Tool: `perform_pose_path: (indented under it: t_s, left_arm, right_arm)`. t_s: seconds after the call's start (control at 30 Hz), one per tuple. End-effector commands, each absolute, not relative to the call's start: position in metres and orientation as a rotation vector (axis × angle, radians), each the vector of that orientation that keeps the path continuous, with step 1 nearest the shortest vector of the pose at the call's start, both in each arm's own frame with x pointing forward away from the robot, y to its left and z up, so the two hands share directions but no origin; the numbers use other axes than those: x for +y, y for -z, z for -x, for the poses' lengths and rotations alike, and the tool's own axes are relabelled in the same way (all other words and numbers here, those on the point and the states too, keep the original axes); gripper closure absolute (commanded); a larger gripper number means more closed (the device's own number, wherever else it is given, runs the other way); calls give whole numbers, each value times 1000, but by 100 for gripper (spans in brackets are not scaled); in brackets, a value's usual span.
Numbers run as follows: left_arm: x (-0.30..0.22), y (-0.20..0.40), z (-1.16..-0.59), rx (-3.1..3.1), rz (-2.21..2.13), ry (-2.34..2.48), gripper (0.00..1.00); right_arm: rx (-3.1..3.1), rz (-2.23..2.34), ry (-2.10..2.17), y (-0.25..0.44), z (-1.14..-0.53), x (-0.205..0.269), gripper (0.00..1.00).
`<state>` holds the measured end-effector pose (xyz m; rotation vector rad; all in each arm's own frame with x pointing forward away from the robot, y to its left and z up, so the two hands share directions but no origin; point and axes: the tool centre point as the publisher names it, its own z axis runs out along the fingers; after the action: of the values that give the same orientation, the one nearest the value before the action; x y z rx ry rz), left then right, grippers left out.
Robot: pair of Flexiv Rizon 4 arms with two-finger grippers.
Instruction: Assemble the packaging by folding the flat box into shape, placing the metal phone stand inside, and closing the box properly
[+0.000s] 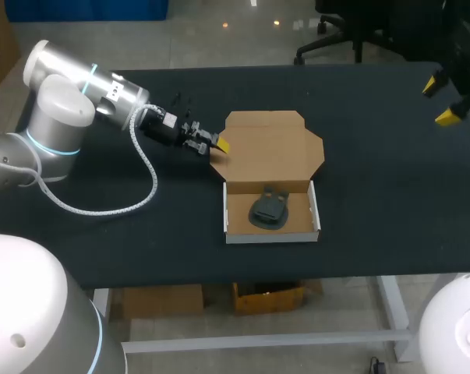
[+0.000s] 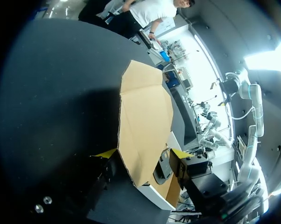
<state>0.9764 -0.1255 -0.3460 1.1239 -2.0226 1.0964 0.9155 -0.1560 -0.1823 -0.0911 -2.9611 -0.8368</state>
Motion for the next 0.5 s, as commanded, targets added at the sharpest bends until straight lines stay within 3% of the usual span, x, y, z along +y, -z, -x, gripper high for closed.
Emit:
perform_pose_path:
  t_s: [0.03, 0.1, 0.17, 0.23, 0.37, 0.5]
  left_arm:
    - [-129, 349, -975, -2025, -1104, -1112, 27]
    - [-131, 348, -973, -2034, -1078, -1130, 31]
    - [-133, 347, -971, -2046, -1059, -1145, 44]
    - [-135, 346, -969, -2053, -1041, -1156, 49]
    - [-139, 344, -966, -2066, -1013, -1172, 55]
    - [-141, 342, -963, -2081, -979, -1188, 54]
  right_arm:
    - [-2841, 27, 802, 180, -924, -155, 0]
    - [-2838, 19, 795, 179, -926, -154, 0]
    - [-2836, 10, 786, 178, -928, -153, 0]
    - [-2835, 2, 778, 177, -930, -152, 0]
    - [-2835, -13, 767, 174, -934, -150, 0]
    - [-2833, -25, 755, 173, -937, -148, 0]
